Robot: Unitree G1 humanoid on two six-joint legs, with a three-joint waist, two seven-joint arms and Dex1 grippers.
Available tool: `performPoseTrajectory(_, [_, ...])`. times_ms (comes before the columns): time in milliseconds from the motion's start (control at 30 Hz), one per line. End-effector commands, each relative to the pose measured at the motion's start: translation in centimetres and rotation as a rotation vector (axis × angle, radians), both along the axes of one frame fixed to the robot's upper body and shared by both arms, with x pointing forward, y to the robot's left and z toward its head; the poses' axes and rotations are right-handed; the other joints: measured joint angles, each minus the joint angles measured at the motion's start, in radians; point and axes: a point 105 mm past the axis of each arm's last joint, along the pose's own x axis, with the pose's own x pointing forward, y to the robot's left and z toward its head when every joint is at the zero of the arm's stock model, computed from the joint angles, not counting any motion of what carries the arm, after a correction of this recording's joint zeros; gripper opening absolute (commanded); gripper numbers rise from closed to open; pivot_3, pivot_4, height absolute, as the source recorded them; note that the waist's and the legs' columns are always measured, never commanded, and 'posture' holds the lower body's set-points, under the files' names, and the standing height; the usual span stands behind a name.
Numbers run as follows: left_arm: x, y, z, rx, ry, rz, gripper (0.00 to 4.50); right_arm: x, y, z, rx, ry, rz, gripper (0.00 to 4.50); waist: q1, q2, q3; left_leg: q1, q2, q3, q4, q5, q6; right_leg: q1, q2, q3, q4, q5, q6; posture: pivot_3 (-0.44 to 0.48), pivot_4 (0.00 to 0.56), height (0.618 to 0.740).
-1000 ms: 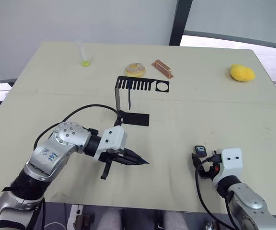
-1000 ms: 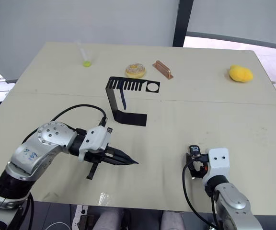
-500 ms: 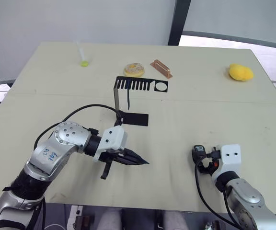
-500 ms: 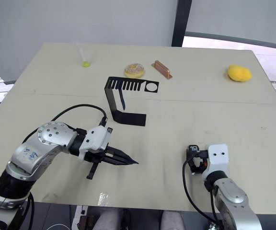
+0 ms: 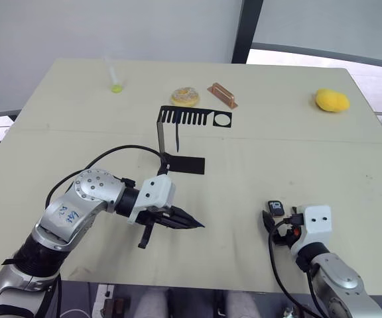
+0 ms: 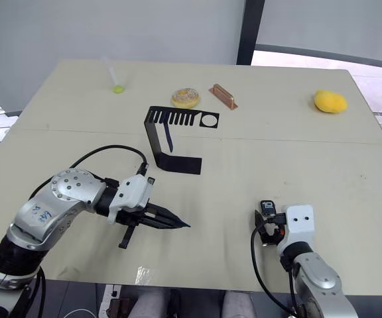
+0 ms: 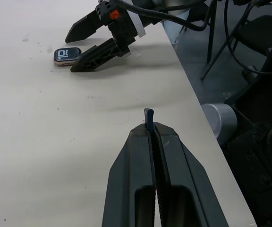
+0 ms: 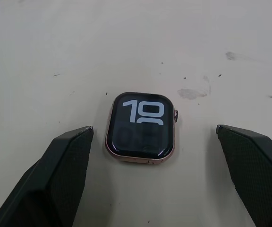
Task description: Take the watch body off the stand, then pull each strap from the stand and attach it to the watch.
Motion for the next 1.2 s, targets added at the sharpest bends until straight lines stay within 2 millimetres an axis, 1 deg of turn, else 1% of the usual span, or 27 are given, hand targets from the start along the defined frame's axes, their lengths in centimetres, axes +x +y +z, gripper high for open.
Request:
performPoseTrajectory(33, [-0.2,0.0,0.4,0.002,-0.033,-0.018,0.0,0.1,-0.1,-0.8,0.001,0.028,0.004,4.42,0.0,0.0,0.0,0.0,0.0,0.0,0.0,0.0,0.0,0.0,0.0,0.0,0.0,0.0,0.0,0.0,0.15,0.74])
performPoseTrajectory(367, [-0.2,0.0,0.4,0.007,-0.035,-0.013,0.0,0.2,-0.1,-1.5,-0.003,0.041,0.014,4.42,-0.001,-0.002,-0.001,0.001,0.0,0.002,0.0,0.0,0.0,0.0,0.0,0.002,0.001,0.0,0.0,0.0,0.15,0.74])
performPoseTrajectory(400, [-0.2,0.0,0.4,0.007,-0.035,-0.012,0.0,0.2,-0.2,-1.6,-0.009,0.043,0.013,4.19,-0.001,-0.002,-0.001,0.001,0.0,0.002,0.0,0.0,0.0,0.0,0.0,0.002,0.001,0.0,0.0,0.0,0.15,0.74])
performPoseTrajectory(467, [-0.2,0.0,0.4,0.007,-0.035,-0.01,0.0,0.0,-0.2,-1.8,-0.016,0.046,0.017,3.6,0.0,-0.002,-0.001,0.002,0.0,0.002,0.0,0.0,0.0,0.0,0.0,0.002,0.002,0.0,0.0,0.0,0.15,0.74])
performPoseTrajectory(500, [-0.2,0.0,0.4,0.006,-0.035,-0.009,0.0,0.0,-0.3,-1.9,-0.016,0.048,0.017,3.16,0.0,-0.002,-0.001,0.002,0.0,0.002,0.0,0.0,0.0,0.0,0.0,0.002,0.002,0.0,0.0,0.0,0.15,0.74])
performPoseTrajectory(600, [-0.1,0.0,0.4,0.005,-0.036,-0.008,0.0,-0.1,-0.4,-2.1,-0.015,0.049,0.014,1.59,0.002,-0.003,-0.002,0.002,0.0,0.002,0.001,0.0,0.0,0.0,-0.001,0.002,0.002,0.0,0.0,0.0,0.15,0.74])
performPoseTrajectory(633, [-0.1,0.0,0.4,0.004,-0.037,-0.007,0.0,0.0,-0.4,-2.1,-0.015,0.049,0.014,1.5,0.003,-0.004,-0.003,0.002,0.0,0.002,0.001,0.0,0.0,0.0,-0.001,0.002,0.002,0.0,0.0,0.0,0.15,0.74])
performPoseTrajectory(1200, [0.4,0.1,0.7,0.002,-0.054,-0.002,0.0,0.8,-0.6,-1.9,0.022,0.036,0.029,1.5,0.001,-0.005,-0.003,0.002,0.0,0.002,0.001,0.0,0.001,0.001,-0.001,0.002,0.002,0.0,0.0,0.0,0.15,0.74])
